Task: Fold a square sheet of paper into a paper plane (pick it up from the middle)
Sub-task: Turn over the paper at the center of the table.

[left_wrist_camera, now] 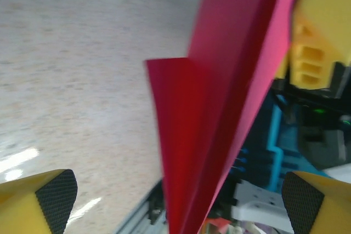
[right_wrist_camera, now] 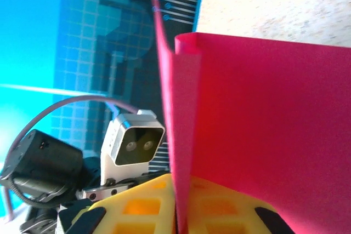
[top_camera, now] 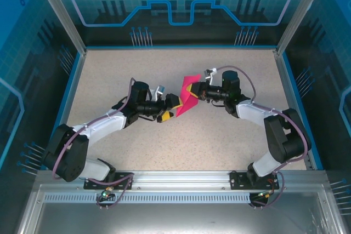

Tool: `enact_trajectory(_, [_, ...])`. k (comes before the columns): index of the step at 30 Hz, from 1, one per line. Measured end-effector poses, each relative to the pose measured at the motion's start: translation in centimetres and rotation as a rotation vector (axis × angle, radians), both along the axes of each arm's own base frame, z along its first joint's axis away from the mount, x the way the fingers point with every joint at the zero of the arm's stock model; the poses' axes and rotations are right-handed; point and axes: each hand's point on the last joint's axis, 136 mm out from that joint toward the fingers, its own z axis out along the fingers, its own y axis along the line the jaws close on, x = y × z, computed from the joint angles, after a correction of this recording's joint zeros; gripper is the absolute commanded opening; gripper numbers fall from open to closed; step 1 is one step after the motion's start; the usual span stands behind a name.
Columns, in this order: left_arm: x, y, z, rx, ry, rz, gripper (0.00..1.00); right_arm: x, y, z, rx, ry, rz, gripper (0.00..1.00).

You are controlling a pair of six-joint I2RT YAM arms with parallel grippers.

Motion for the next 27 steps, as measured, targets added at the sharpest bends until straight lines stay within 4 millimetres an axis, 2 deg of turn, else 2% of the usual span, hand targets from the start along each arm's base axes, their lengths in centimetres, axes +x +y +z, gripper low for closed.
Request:
enact_trajectory(3, [0.5, -0.9, 1.3, -0.080, -0.015, -0.024, 0.99, -0.3, 0.3, 0.7, 0.038, 0.018, 0.023, 0.12])
enact_trajectory(6, [0.8, -1.5, 2.1, -0.134, -0.020, -0.042, 0.92, -0.6, 0.5, 1.0, 0.063, 0.037, 0.044, 0.12])
enact_trajectory(14, [1.1, -2.0, 4.2, -0.215, -0.060, -0.059, 0.51, -0.8, 0.9, 0.6, 0.089, 0.085, 0.078, 0.13])
enact_trajectory(21, [1.2, -2.1, 4.4, -0.219, -0.086, -0.062, 0.21, -0.9, 1.1, 0.2, 0.091, 0.105, 0.099, 0.16])
enact_trajectory(24, [1.2, -2.0, 4.2, -0.209, -0.086, -0.058, 0.12, -1.0, 1.1, 0.2, 0.090, 0.105, 0.107, 0.23])
enact_trajectory(27, [1.3, -1.9, 3.5, -0.185, -0.077, -0.051, 0.10, -1.1, 1.0, -0.3, 0.074, 0.112, 0.108, 0.38])
